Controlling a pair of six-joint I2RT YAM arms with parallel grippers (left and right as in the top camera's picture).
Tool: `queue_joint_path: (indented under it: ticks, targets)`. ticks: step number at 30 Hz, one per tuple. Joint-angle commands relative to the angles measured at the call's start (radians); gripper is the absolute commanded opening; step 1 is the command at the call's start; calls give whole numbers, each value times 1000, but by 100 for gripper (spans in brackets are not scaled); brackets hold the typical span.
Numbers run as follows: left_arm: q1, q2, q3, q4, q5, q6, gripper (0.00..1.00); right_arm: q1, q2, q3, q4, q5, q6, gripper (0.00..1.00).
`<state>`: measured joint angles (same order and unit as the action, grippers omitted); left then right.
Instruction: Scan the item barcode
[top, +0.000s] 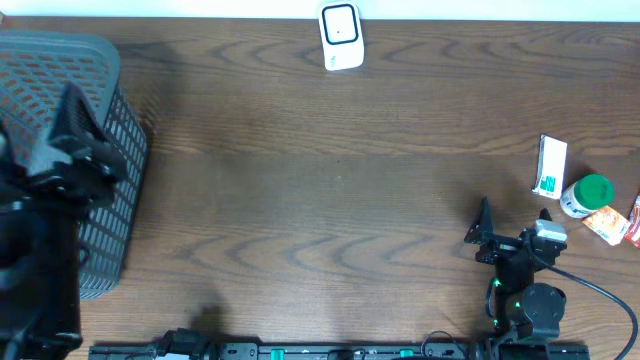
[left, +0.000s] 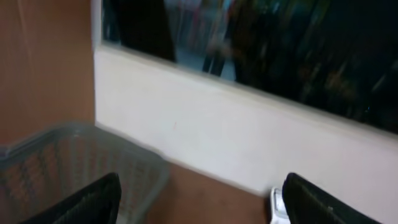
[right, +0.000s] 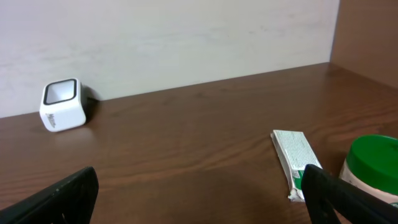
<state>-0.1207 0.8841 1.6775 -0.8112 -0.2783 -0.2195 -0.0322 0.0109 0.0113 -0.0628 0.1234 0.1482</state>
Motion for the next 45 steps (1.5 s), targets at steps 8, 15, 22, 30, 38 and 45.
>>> queue_joint_path:
  ticks: [8, 15, 22, 30, 38, 45]
  targets:
    - [-4, -269, -486, 179, -19, -327, 83, -3, -6, -6, 0, -9, -11, 99]
    - [-4, -554, -907, 428, -23, -362, 83, -3, -5, -6, 0, -9, -11, 99]
    - [-4, -770, -1305, 626, -22, -363, 83, -3, -5, -6, 0, -9, -11, 99]
    - [-4, -881, -1572, 798, -27, -361, 83, -3, -5, -6, 0, -9, -11, 99]
    - [-4, -881, -1572, 798, -27, -361, 83, -3, -5, -6, 0, -9, -11, 99]
    - [-4, -881, -1572, 798, -27, -361, 83, -3, -5, -6, 0, -9, -11, 99]
